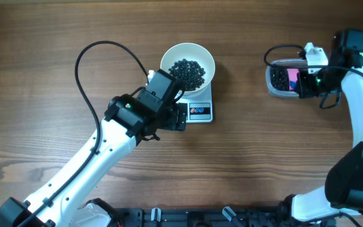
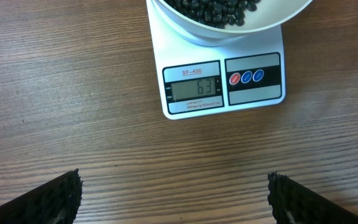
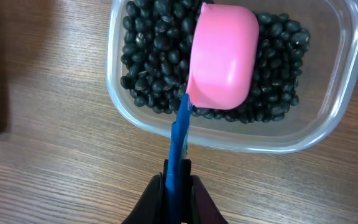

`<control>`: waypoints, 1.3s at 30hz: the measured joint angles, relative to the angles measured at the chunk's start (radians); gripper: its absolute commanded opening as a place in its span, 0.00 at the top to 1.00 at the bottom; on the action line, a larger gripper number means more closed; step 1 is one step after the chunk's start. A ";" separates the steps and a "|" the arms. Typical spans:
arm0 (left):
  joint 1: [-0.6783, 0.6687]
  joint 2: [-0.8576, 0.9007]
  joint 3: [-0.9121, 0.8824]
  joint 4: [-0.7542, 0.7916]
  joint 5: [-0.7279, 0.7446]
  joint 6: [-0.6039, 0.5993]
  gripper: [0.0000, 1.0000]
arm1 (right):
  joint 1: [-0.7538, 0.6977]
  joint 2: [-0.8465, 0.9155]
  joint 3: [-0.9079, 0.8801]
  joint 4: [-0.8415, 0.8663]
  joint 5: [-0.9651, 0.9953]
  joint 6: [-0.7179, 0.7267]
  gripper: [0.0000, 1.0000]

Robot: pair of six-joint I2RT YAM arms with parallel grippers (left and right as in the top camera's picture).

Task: Scoop item into bowl and weigh 150g on scale
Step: 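Bring the empty scoop back to the bean tub with the right gripper, then dig the scoop into the beans and lift it filled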

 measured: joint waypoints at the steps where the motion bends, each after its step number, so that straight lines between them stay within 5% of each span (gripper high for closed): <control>1: 0.000 0.000 0.000 0.000 0.000 0.000 0.00 | -0.012 0.000 0.000 -0.002 -0.018 -0.003 0.96; 39: 0.000 0.000 0.000 0.000 0.000 0.000 0.00 | -0.182 0.031 0.000 -0.055 -0.334 -0.050 0.96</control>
